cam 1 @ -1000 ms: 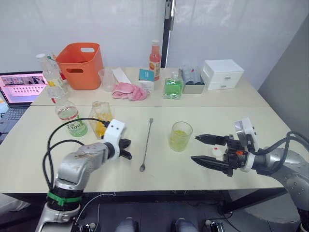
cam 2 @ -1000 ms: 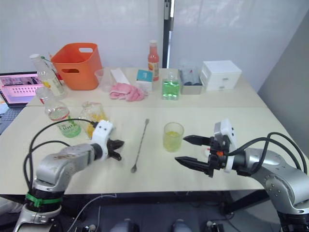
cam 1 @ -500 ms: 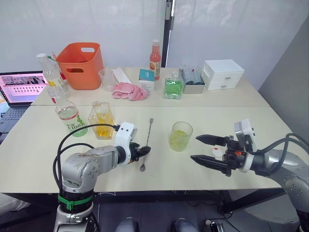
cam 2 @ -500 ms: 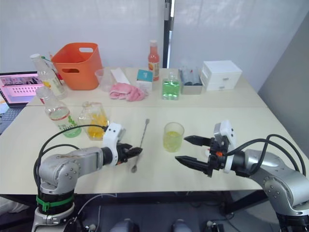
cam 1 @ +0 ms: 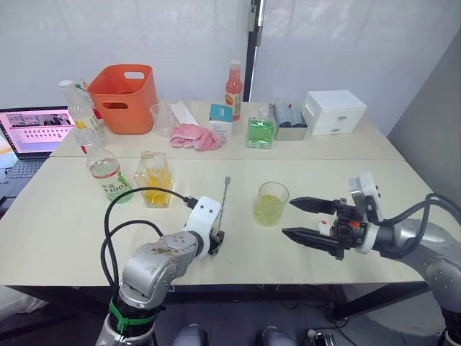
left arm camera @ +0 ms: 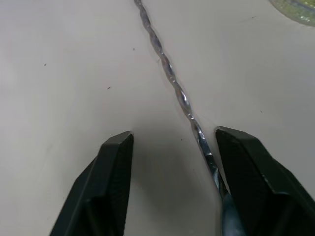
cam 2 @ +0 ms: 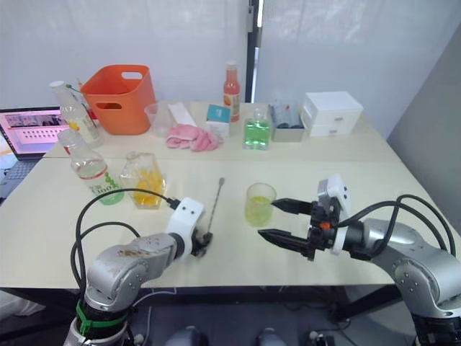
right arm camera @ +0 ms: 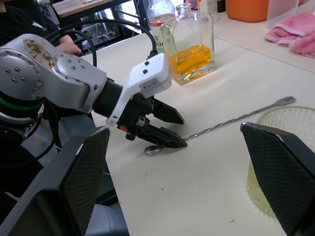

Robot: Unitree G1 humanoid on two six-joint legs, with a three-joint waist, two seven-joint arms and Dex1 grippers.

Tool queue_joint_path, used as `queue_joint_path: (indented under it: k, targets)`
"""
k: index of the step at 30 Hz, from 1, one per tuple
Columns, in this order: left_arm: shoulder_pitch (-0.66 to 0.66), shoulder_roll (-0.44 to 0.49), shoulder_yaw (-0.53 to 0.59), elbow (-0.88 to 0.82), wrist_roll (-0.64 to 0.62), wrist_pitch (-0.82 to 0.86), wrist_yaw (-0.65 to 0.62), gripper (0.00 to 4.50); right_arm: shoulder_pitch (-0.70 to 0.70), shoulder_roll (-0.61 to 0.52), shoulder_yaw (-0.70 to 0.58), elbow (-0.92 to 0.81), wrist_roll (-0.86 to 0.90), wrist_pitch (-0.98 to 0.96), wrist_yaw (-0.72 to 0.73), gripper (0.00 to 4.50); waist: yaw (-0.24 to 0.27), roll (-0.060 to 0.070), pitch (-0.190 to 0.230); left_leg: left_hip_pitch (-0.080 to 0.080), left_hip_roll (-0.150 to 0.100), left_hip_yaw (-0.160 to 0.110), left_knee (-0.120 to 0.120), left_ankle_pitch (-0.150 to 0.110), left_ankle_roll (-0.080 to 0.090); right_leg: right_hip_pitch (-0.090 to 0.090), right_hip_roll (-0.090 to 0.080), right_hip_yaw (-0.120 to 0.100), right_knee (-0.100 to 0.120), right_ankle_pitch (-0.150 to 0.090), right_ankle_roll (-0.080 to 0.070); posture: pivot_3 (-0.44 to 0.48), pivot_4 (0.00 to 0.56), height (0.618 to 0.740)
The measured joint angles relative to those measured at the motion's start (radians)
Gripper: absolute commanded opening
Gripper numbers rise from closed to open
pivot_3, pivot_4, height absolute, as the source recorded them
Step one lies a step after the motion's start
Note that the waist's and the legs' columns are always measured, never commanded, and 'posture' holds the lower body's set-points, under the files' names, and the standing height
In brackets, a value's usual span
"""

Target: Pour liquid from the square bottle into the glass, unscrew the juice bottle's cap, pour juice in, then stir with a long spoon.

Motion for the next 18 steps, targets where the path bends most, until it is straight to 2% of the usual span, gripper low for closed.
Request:
queue_joint_path:
  k: [5,9,13,15,18]
  targets:
    - [0.017,-0.015,0.034,0.003,0.023,-0.006,-0.006,0.03,-0.033,0.001,0.007,0.018,0.000,0.002,0.002,4.50,0.002,0.002,-0.001,0.000,0.000,0.000,0.000,0.000,0.000,0.000,0.000,0.000,0.000,0.000,0.000,0.000,0.150,0.715]
    - [0.013,0.000,0.033,0.008,0.029,-0.027,-0.029,0.03,-0.035,0.008,0.019,0.018,-0.001,0.002,0.001,4.50,0.003,0.002,-0.001,0.000,-0.001,0.000,0.000,0.000,0.000,0.000,0.000,0.000,0.000,0.000,0.000,0.000,0.150,0.715]
    - [0.002,0.056,0.056,0.029,0.019,-0.062,-0.097,0.03,-0.034,0.026,0.027,0.017,-0.002,0.002,-0.011,4.50,0.001,0.002,-0.001,0.001,0.000,0.001,0.000,0.000,0.000,0.000,0.000,0.000,0.000,0.000,0.000,0.000,0.150,0.715]
    - [-0.003,0.112,0.092,0.049,-0.009,-0.099,-0.164,0.03,-0.032,0.032,0.031,0.014,-0.003,0.001,-0.019,4.50,0.000,0.002,-0.001,0.000,0.000,0.001,0.000,0.000,0.000,-0.001,0.001,0.000,0.001,0.000,0.000,0.000,0.150,0.715]
    - [0.007,0.258,0.168,0.077,-0.041,-0.184,-0.295,0.03,-0.025,0.042,0.033,0.011,-0.005,0.000,-0.034,4.50,-0.012,0.001,0.000,-0.001,0.002,0.001,-0.001,0.000,0.000,-0.004,0.002,0.001,0.001,-0.001,-0.002,0.000,0.150,0.715]
